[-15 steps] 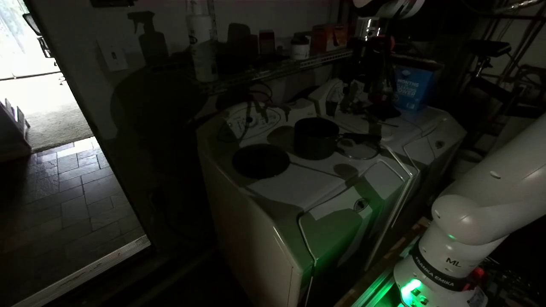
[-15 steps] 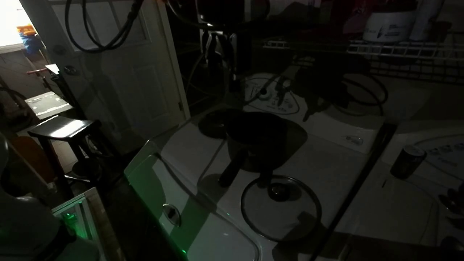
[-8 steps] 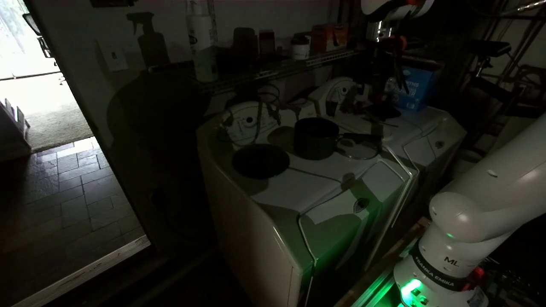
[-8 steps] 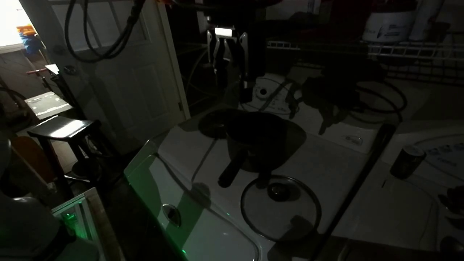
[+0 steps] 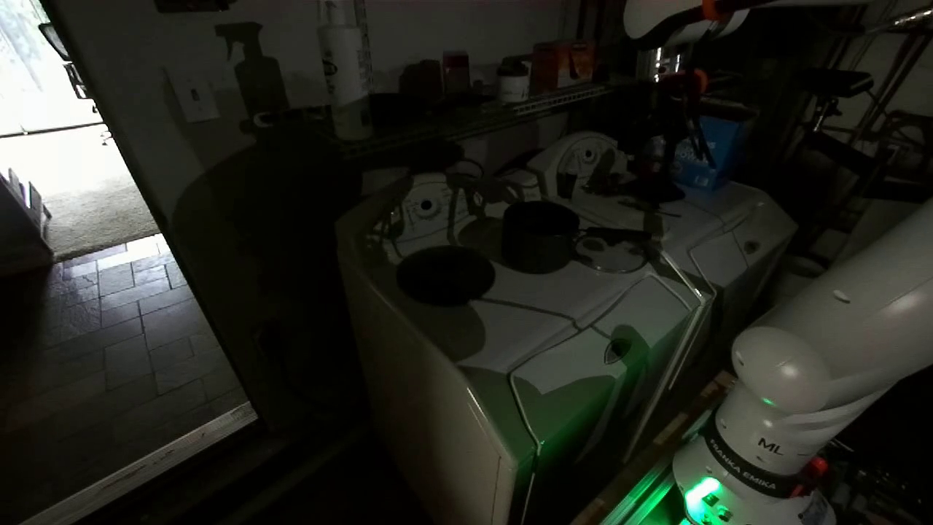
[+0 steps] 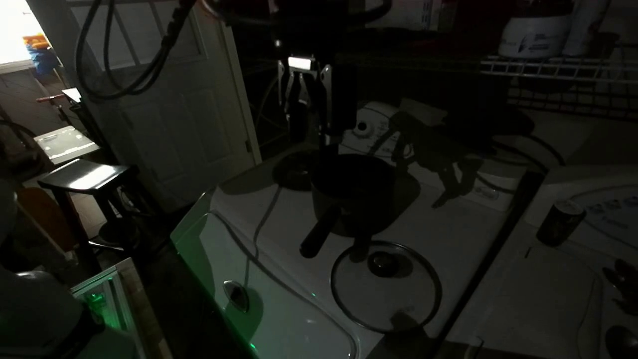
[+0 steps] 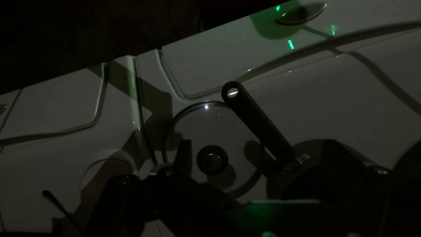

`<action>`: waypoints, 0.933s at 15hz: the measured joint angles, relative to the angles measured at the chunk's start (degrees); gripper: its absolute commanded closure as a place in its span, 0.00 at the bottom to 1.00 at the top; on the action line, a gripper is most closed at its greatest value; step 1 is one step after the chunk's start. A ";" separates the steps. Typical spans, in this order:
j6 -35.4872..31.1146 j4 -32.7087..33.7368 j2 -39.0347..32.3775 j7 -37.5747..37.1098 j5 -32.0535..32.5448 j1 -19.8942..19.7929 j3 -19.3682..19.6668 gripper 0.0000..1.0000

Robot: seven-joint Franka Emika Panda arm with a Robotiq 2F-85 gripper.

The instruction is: Use the lid to cover the pot

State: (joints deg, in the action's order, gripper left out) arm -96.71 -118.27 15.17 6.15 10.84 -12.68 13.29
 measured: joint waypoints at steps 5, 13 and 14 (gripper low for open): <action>0.11 -3.86 2.13 -0.07 0.00 -0.91 1.37 0.00; -0.10 -7.99 4.54 -0.96 0.00 -2.90 2.67 0.00; -0.10 -7.99 4.54 -0.96 0.00 -2.90 2.67 0.00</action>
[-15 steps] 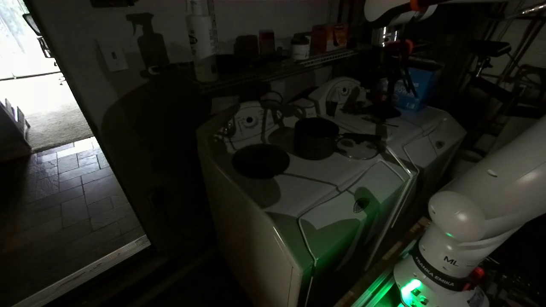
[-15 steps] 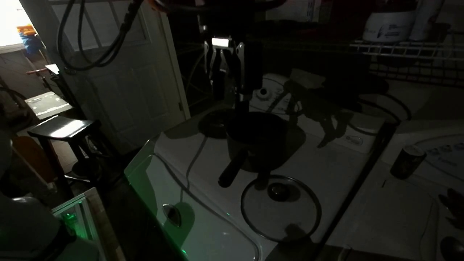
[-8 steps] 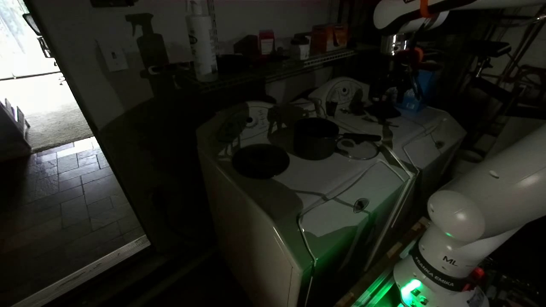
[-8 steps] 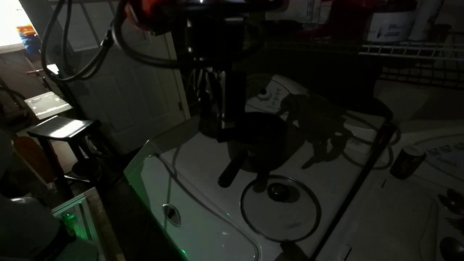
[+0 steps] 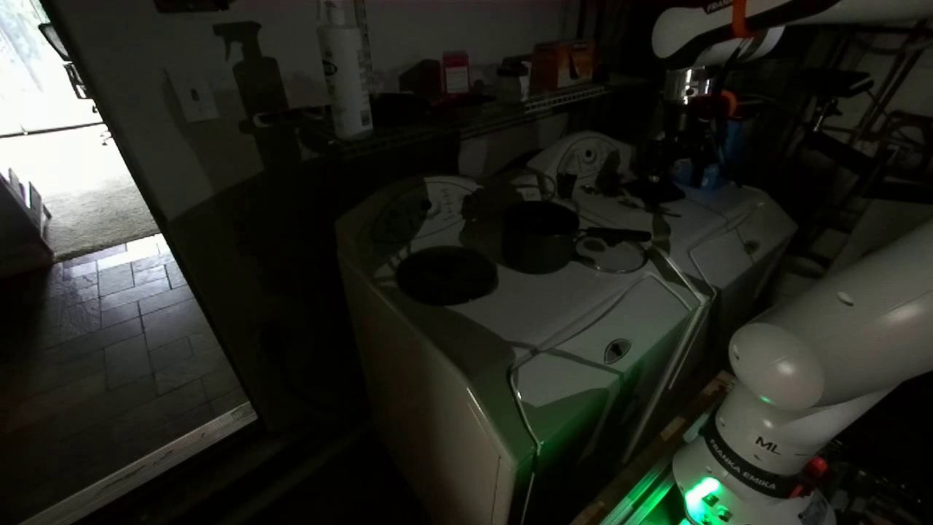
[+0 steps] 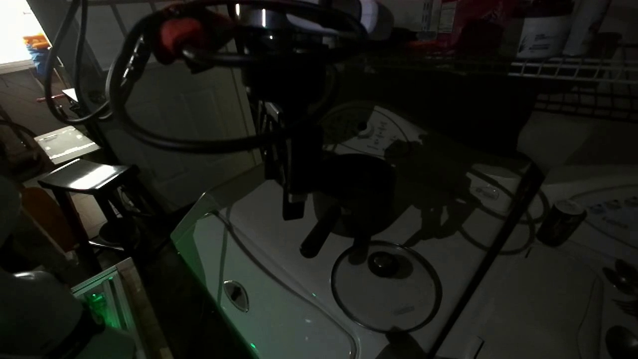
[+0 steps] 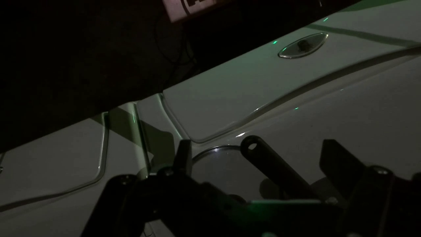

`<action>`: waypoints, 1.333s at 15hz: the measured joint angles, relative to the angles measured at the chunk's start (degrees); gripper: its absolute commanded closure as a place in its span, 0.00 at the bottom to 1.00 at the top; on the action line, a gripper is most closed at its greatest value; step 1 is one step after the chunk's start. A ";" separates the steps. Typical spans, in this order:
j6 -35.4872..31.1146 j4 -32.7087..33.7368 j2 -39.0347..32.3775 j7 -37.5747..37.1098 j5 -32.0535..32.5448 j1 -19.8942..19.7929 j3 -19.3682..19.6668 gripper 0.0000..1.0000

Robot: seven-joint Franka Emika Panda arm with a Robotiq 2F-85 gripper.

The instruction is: Use the lid to cover the pot

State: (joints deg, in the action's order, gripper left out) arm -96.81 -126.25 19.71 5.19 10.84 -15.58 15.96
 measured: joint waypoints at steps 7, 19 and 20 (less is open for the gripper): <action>-11.45 -3.73 -1.51 -3.36 0.07 -0.61 0.42 0.00; -22.82 -7.69 -9.14 -11.29 0.08 -3.86 1.64 0.00; -23.42 -7.69 -10.09 -11.62 0.08 -3.86 1.64 0.00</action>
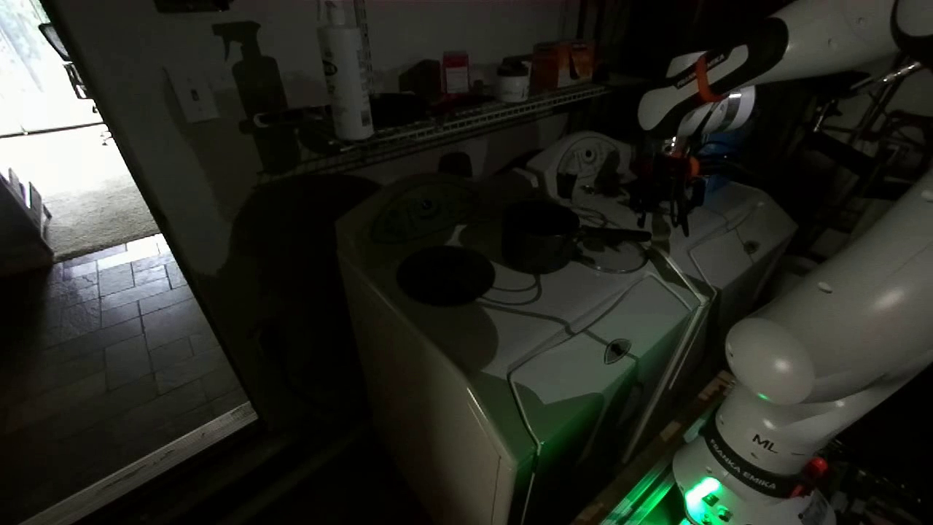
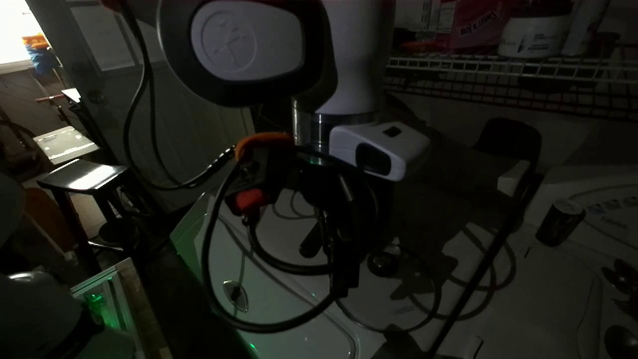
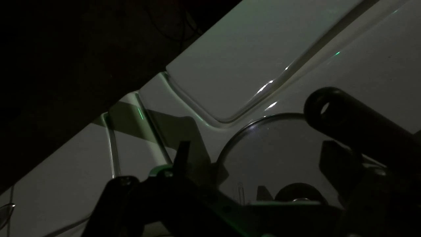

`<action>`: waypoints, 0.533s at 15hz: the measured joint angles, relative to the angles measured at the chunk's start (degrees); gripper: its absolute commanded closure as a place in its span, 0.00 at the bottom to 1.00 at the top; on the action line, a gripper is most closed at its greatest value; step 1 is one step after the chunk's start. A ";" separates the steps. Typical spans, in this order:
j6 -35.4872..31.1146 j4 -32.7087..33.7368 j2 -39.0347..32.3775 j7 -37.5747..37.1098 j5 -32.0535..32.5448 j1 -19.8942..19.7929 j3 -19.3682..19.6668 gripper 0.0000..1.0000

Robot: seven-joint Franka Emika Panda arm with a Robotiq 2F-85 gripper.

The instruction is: Use the lid to cover the pot

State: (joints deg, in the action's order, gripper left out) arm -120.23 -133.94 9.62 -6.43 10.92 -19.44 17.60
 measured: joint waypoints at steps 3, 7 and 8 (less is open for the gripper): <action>-2.50 0.02 -2.92 -0.41 -0.09 0.02 0.01 0.00; -5.27 1.08 -6.63 -0.68 -0.45 0.01 0.58 0.00; -5.76 1.57 -7.41 -0.68 -0.69 0.01 0.69 0.00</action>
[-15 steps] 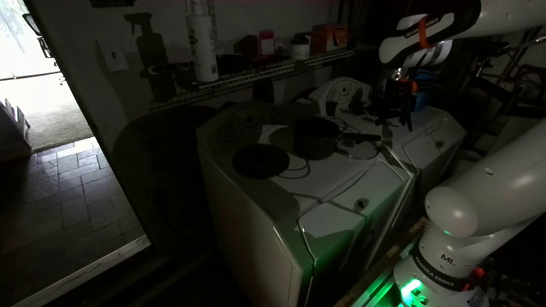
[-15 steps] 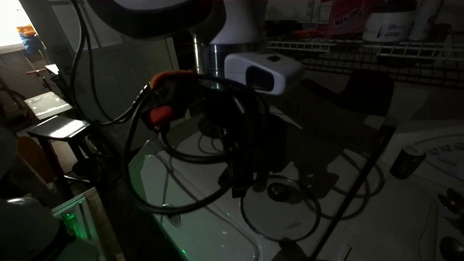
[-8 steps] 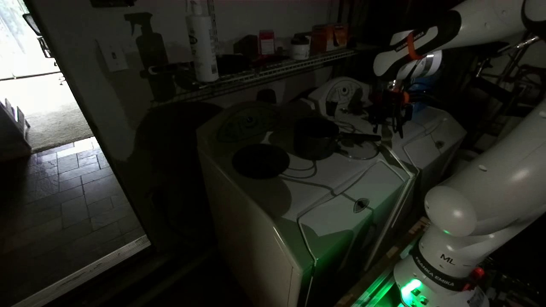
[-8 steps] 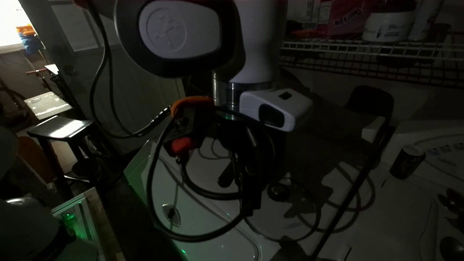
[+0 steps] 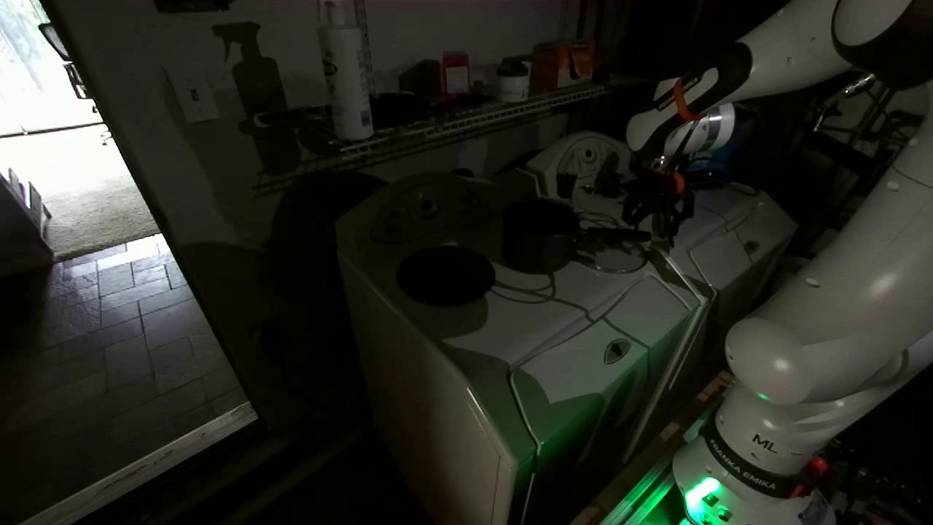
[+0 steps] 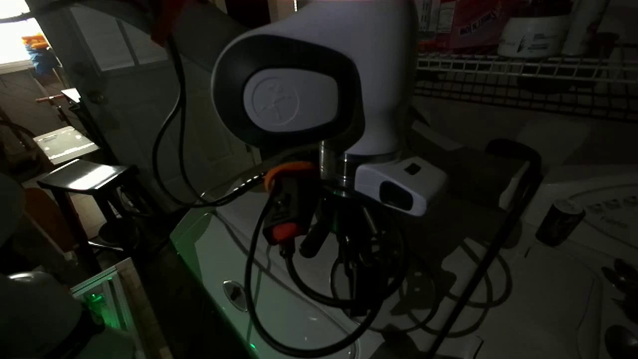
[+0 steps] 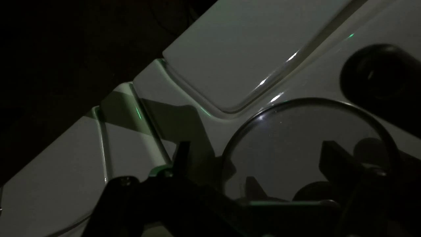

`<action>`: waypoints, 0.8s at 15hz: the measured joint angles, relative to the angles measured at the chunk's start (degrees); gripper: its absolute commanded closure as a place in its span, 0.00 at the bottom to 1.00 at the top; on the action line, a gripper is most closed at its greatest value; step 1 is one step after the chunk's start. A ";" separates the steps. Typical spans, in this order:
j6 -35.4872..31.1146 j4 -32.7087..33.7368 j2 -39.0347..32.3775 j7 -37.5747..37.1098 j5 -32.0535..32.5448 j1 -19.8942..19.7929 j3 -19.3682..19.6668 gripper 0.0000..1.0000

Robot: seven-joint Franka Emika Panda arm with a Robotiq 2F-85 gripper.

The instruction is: Use the lid to cover the pot

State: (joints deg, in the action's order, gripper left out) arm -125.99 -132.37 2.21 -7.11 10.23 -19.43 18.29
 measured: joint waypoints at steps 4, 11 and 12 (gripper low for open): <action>-0.77 2.48 -2.51 0.00 -2.31 0.09 0.05 0.00; -0.78 5.76 -5.56 0.09 -7.64 0.54 -0.36 0.00; -0.78 6.03 -5.97 0.09 -8.02 0.69 -0.38 0.00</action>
State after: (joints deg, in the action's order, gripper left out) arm -126.76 -126.34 -3.76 -7.02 2.21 -18.74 17.91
